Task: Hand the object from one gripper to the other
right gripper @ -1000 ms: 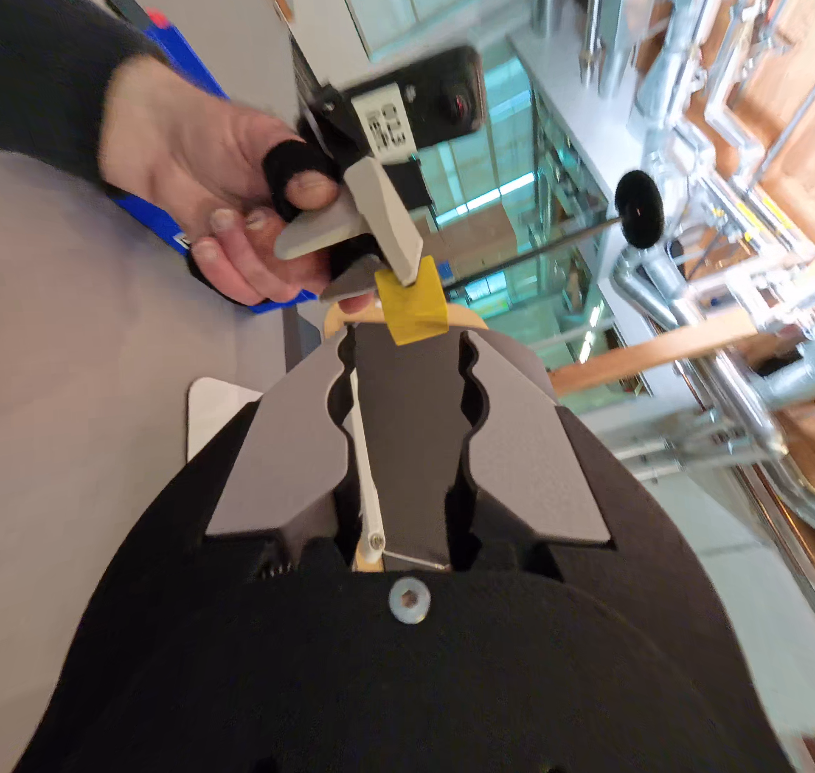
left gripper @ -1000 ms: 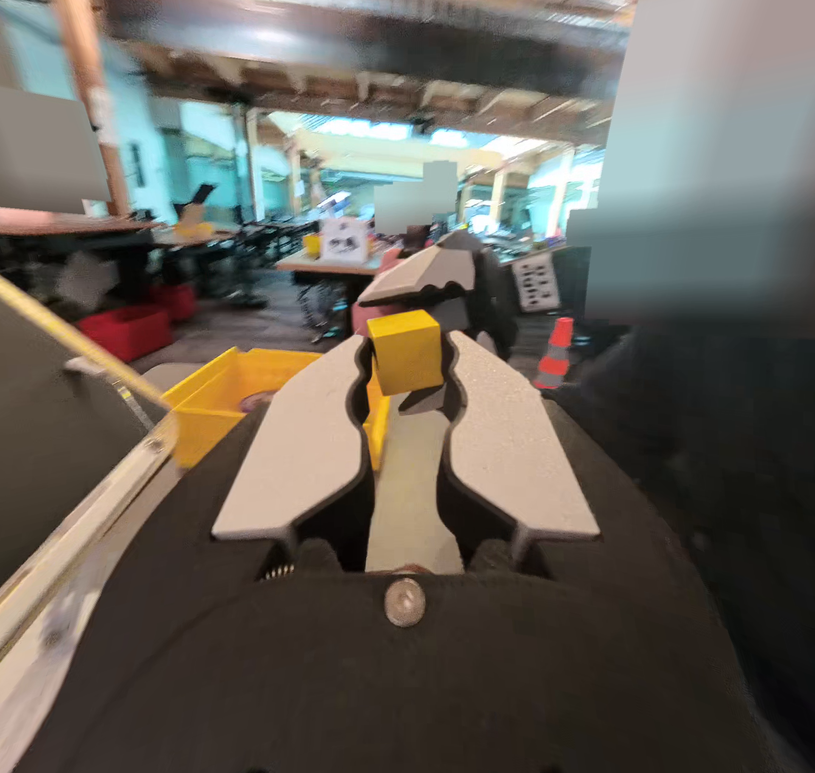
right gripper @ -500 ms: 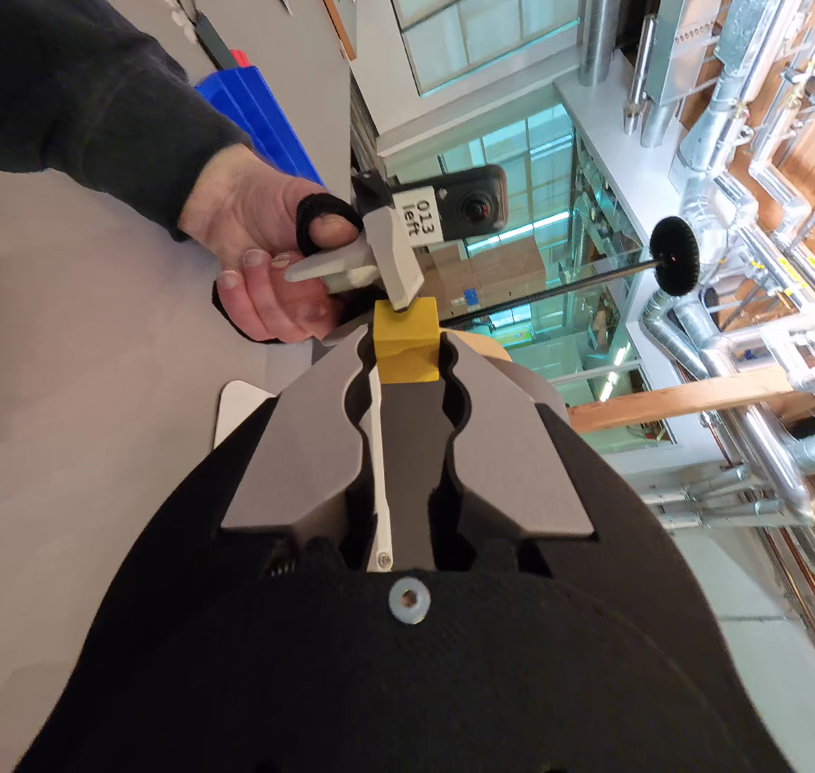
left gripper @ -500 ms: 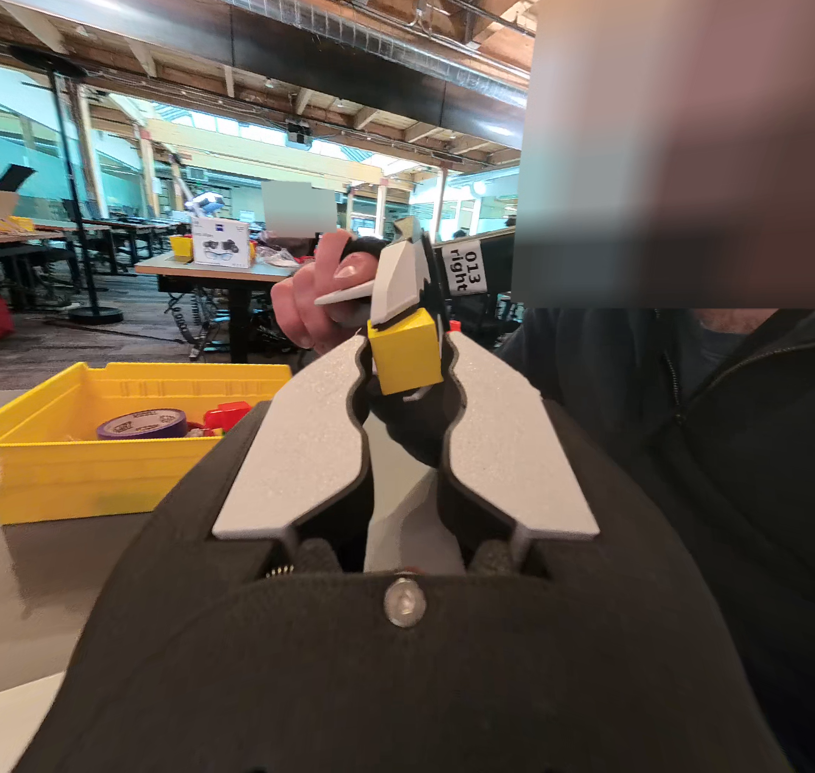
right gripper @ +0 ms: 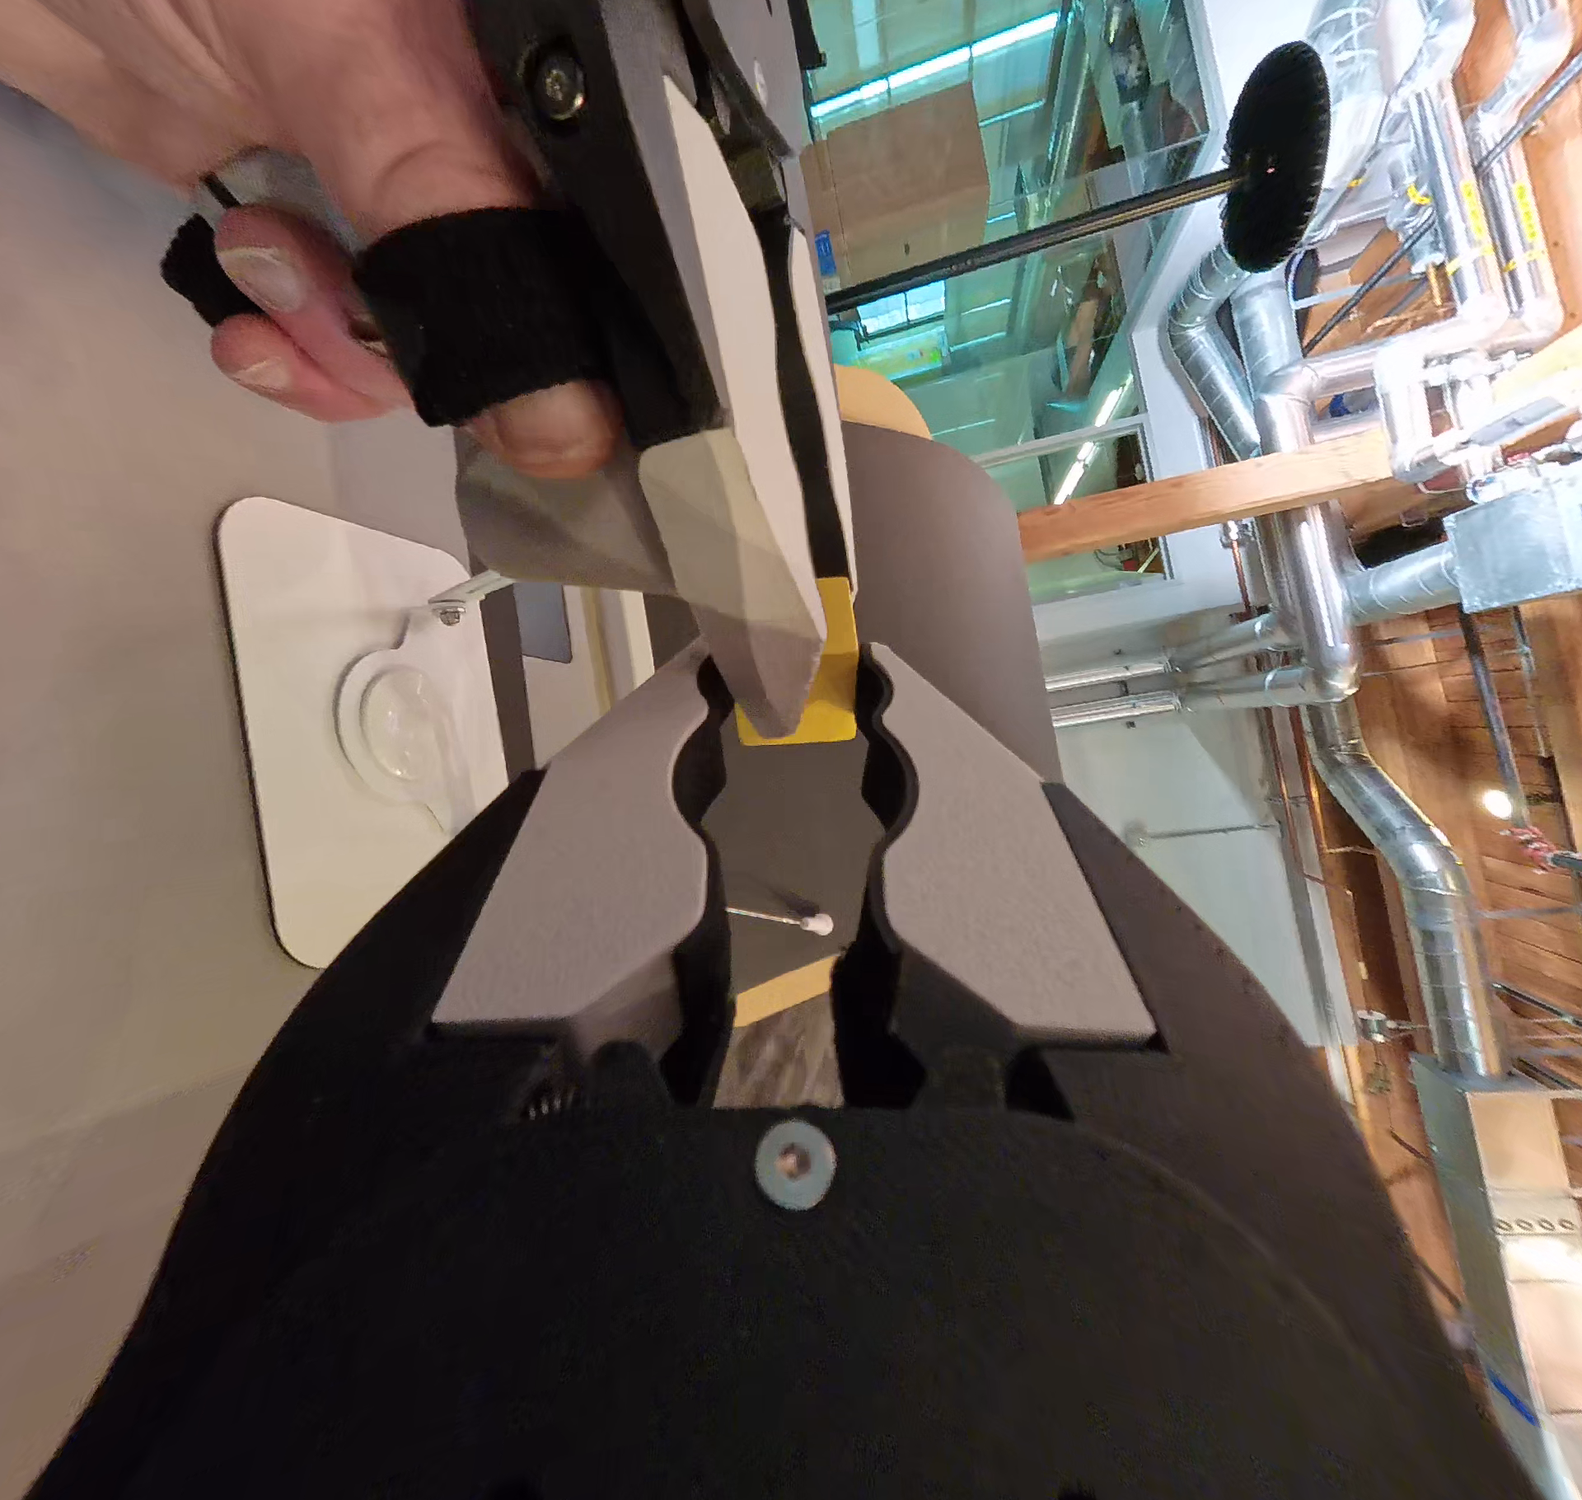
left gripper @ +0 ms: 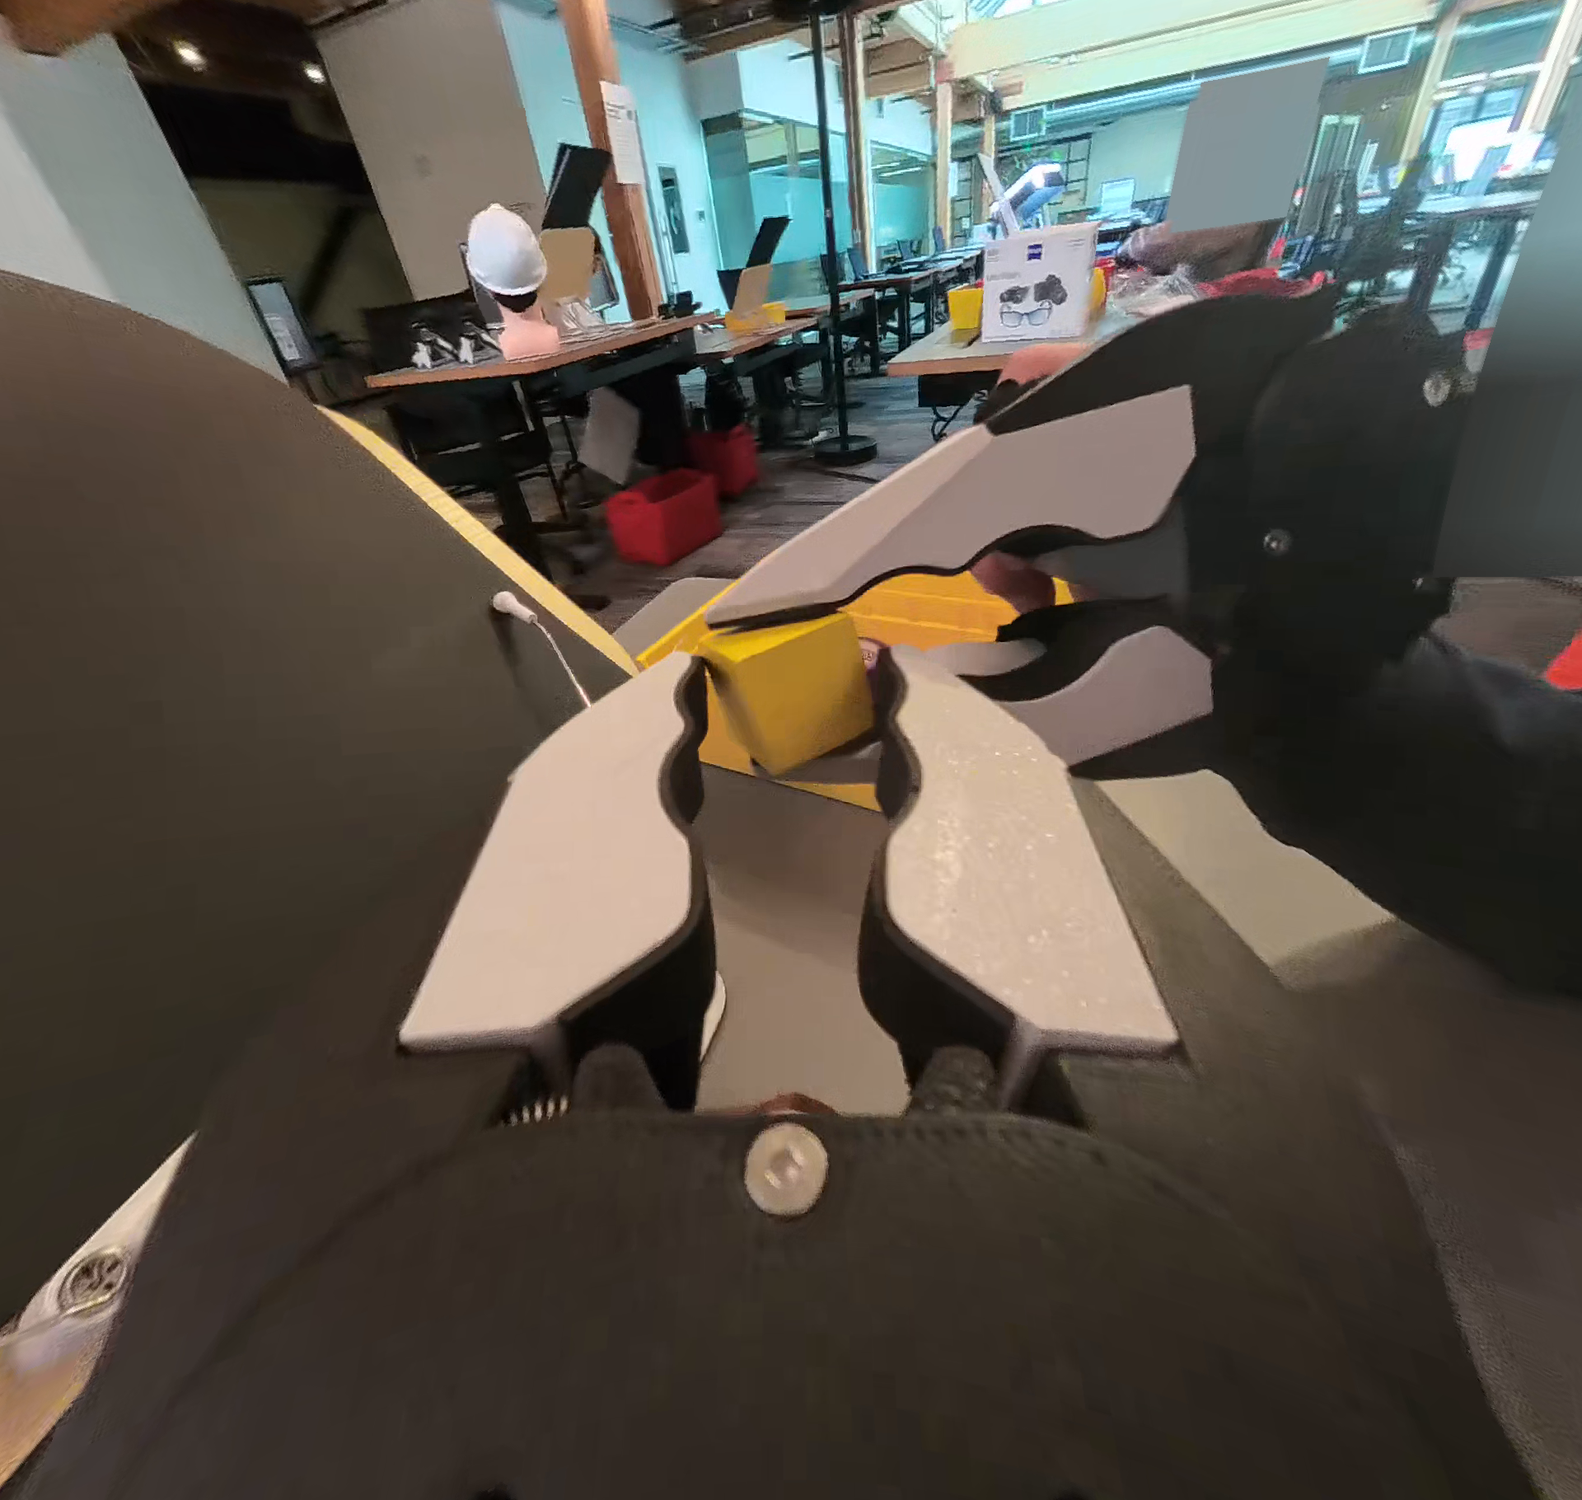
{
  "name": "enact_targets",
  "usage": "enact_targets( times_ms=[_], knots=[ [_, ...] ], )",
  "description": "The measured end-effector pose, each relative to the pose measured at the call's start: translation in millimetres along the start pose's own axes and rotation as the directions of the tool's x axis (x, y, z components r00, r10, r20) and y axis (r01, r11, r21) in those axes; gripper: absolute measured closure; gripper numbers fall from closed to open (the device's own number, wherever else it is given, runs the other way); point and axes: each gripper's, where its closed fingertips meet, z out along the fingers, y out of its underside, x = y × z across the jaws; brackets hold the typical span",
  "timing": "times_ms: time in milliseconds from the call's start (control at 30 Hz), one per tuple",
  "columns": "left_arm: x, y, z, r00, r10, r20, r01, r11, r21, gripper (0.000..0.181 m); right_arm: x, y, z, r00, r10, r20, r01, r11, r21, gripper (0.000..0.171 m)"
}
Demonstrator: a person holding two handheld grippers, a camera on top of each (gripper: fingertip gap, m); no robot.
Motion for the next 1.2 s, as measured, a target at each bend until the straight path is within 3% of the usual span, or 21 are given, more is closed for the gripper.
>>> enact_targets(
  times_ms=[133, 233, 300, 400, 500, 600, 700, 800, 867, 933, 1000, 1100, 1200],
  knots=[
    [-0.8, -0.9, 0.0, 1.000, -0.020, 0.017, 0.020, 1.000, -0.006, 0.147, 2.2, -1.9, 0.0, 0.999, -0.036, -0.029, 0.036, 0.999, -0.011, 0.146],
    [3.8, -6.5, -5.4, 0.991, -0.109, -0.081, 0.112, 0.993, 0.023, 0.148, 3.8, -18.2, -8.6, 1.000, 0.005, -0.014, -0.003, 0.992, 0.123, 0.143],
    [9.6, -12.6, -11.5, 0.972, -0.148, -0.181, 0.161, 0.985, 0.058, 0.148, 4.7, -30.2, -18.3, 0.998, 0.052, 0.028, -0.057, 0.971, 0.230, 0.131],
    [29.9, -21.6, -25.6, 0.893, -0.176, -0.415, 0.238, 0.966, 0.102, 0.148, 3.5, -38.6, -30.0, 0.996, 0.051, 0.070, -0.071, 0.946, 0.317, 0.130],
    [41.3, -25.9, -35.8, 0.804, -0.196, -0.561, 0.313, 0.942, 0.120, 0.149, -0.4, -49.0, -40.4, 0.993, 0.037, 0.108, -0.077, 0.915, 0.395, 0.136],
    [49.5, -22.8, -38.9, 0.745, -0.203, -0.635, 0.343, 0.934, 0.105, 0.148, -0.1, -56.2, -47.2, 0.993, 0.026, 0.118, -0.074, 0.902, 0.425, 0.147],
    [49.6, -21.6, -38.3, 0.718, -0.221, -0.660, 0.377, 0.920, 0.103, 0.148, -1.6, -53.2, -45.5, 0.990, 0.025, 0.136, -0.078, 0.916, 0.394, 0.147],
    [43.5, -20.9, -34.4, 0.761, -0.207, -0.614, 0.356, 0.926, 0.129, 0.149, 1.8, -45.0, -40.6, 0.989, 0.063, 0.136, -0.108, 0.930, 0.351, 0.147],
    [36.0, -19.4, -30.1, 0.837, -0.159, -0.523, 0.277, 0.948, 0.155, 0.137, 3.2, -33.2, -34.9, 0.985, 0.095, 0.147, -0.135, 0.947, 0.292, 0.147],
    [24.3, -13.8, -23.8, 0.927, -0.066, -0.370, 0.130, 0.980, 0.151, 0.133, 3.4, -21.8, -30.5, 0.981, 0.117, 0.157, -0.153, 0.960, 0.236, 0.147],
    [19.4, -5.1, -19.6, 0.966, 0.067, -0.248, -0.047, 0.995, 0.086, 0.130, 1.4, -14.1, -27.8, 0.977, 0.124, 0.172, -0.158, 0.968, 0.194, 0.147],
    [14.6, 3.7, -16.4, 0.937, 0.336, -0.090, -0.340, 0.940, -0.035, 0.126, -1.6, -11.8, -26.3, 0.958, 0.181, 0.223, -0.221, 0.960, 0.171, 0.147],
    [4.5, 2.7, -16.6, 0.772, 0.630, 0.082, -0.615, 0.773, -0.153, 0.119, -4.3, -10.7, -24.0, 0.861, 0.372, 0.348, -0.439, 0.888, 0.137, 0.147]
  ],
)
